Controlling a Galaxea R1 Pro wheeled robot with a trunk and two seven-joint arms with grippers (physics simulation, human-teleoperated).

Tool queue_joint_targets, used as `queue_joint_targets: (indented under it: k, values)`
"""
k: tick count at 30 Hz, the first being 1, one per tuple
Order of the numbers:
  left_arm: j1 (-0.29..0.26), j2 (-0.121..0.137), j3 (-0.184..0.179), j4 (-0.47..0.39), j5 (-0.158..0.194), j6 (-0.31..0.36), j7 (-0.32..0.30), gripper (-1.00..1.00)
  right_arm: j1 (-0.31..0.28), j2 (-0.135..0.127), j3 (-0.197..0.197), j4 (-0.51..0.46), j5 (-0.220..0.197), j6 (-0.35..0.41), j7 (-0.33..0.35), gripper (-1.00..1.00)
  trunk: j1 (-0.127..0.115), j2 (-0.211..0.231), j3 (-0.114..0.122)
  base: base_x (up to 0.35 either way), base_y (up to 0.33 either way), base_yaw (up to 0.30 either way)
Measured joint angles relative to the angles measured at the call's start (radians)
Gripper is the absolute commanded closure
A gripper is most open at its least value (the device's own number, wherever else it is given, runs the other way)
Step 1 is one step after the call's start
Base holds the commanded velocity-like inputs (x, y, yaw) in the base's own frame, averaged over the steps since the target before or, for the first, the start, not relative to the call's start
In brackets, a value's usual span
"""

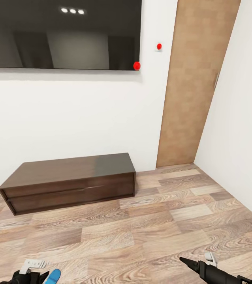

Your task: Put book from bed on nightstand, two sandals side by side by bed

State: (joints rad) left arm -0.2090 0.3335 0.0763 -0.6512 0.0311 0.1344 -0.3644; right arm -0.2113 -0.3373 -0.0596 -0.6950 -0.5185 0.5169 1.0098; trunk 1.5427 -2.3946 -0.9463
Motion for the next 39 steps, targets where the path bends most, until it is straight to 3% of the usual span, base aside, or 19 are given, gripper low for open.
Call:
queue_joint_targets:
  k: [8,23,33,39]
  values:
    - [0.000,0.027,0.006,0.005,0.001,-0.012,-0.003,-1.00,0.000,0.001,0.000,0.000,0.000,0.000,0.000,-1.00,0.000,0.000,0.000,0.000,0.000,0.000]
    - [-0.001,0.021,0.005,0.021,-0.005,-0.052,-0.001,-1.00,0.000,0.001,-0.001,-0.006,-0.002,0.000,0.002,-1.00,0.057,-0.105,-0.047,0.000,0.000,0.000]
    - [-0.001,0.017,0.002,0.021,-0.006,-0.053,-0.001,-1.00,0.000,0.000,-0.003,-0.011,-0.004,-0.001,0.007,-1.00,0.062,-0.107,-0.086,0.000,0.000,0.000]
    - [0.000,0.017,0.002,0.021,-0.007,-0.054,-0.001,-1.00,0.000,0.000,-0.003,-0.011,-0.003,-0.002,0.005,-1.00,0.063,-0.108,-0.089,0.000,0.000,0.000]
